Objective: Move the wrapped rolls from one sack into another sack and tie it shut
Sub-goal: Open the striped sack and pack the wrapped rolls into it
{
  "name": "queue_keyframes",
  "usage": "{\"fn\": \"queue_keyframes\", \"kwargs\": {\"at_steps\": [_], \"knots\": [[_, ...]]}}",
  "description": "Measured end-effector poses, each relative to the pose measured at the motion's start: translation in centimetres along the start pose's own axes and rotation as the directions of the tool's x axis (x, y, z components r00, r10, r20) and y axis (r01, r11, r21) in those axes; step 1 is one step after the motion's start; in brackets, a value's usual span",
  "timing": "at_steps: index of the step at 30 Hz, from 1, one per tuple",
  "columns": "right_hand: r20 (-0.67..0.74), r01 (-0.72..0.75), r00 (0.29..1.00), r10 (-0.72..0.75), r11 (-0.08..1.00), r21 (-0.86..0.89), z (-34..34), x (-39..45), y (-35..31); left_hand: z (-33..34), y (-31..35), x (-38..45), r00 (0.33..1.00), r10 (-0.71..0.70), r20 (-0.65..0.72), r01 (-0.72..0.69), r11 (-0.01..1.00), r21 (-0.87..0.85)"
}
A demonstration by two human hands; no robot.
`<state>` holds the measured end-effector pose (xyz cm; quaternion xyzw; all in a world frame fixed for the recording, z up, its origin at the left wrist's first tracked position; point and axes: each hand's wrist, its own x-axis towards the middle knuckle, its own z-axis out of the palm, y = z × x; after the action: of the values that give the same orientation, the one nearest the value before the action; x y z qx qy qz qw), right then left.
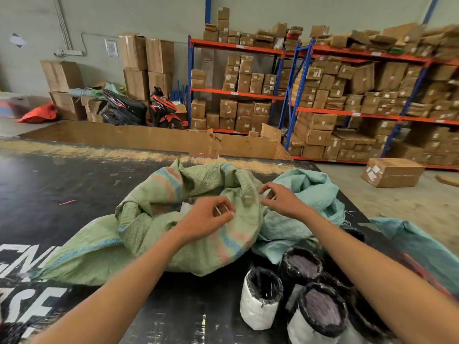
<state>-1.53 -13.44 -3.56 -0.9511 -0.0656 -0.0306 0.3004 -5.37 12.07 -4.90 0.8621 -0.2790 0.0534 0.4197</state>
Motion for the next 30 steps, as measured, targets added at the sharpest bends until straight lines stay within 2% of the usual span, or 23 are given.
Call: {"fn": "queue_keyframes", "kwargs": {"at_steps": [2, 4, 6, 8, 10, 14, 16, 18, 21, 23, 25, 27, 30], "knots": [[0.213, 0.014, 0.977, 0.007, 0.995, -0.095, -1.5, -1.7, 0.5, 1.6, 1.3, -0.1, 0.976, 0.102, 0.19, -0.129, 0.983, 0.132], [0.425, 0.033, 0.9, 0.091, 0.96, -0.277, -2.3, -3.2, 1.1, 3.5, 1.9, -0.3, 0.935, 0.186, 0.301, -0.264, 0.933, 0.246], [0.542, 0.048, 0.816, 0.201, 0.911, -0.41, -2.3, -4.5, 2.0, 5.6, 2.1, -0.6, 0.876, 0.15, 0.459, -0.343, 0.862, 0.374], [0.58, 0.046, 0.769, 0.267, 0.883, -0.468, -2.0, -5.5, 2.7, 7.5, 1.7, -1.2, 0.816, 0.007, 0.579, -0.349, 0.804, 0.482], [0.554, 0.053, 0.788, 0.268, 0.867, -0.496, -1.2, -6.3, 3.6, 9.1, 1.1, -1.7, 0.783, -0.098, 0.614, -0.284, 0.822, 0.493], [0.454, 0.099, 0.873, 0.18, 0.845, -0.526, 0.1, -7.2, 4.7, 10.6, 0.5, -2.3, 0.84, -0.105, 0.532, -0.217, 0.834, 0.507], [0.412, 0.111, 0.897, 0.159, 0.822, -0.559, -0.2, -7.1, 5.0, 10.4, 0.0, -2.1, 0.867, -0.085, 0.492, -0.152, 0.894, 0.422], [0.366, 0.113, 0.922, 0.125, 0.817, -0.566, -1.4, -6.8, 4.8, 9.4, -0.2, -1.4, 0.892, -0.077, 0.445, -0.048, 0.964, 0.261], [0.264, 0.08, 0.962, 0.068, 0.856, -0.511, -3.9, -5.8, 4.1, 6.9, 0.4, 0.1, 0.934, -0.1, 0.344, 0.053, 0.988, 0.143], [0.177, 0.049, 0.983, 0.045, 0.87, -0.491, -5.8, -4.9, 3.5, 4.9, 1.0, 0.8, 0.949, -0.161, 0.271, 0.176, 0.984, -0.031], [0.087, 0.02, 0.996, 0.023, 0.888, -0.459, -7.9, -3.7, 3.0, 2.6, 1.7, 1.2, 0.931, -0.249, 0.269, 0.335, 0.876, -0.348], [-0.032, -0.001, 0.999, -0.011, 0.936, -0.352, -9.6, -2.4, 1.9, 0.5, 1.8, 1.6, 0.908, -0.322, 0.269, 0.419, 0.683, -0.599], [-0.242, 0.041, 0.969, -0.05, 0.998, -0.042, -9.5, -1.0, -0.4, -2.4, 0.1, 2.0, 0.879, -0.458, 0.135, 0.391, 0.528, -0.754]]}}
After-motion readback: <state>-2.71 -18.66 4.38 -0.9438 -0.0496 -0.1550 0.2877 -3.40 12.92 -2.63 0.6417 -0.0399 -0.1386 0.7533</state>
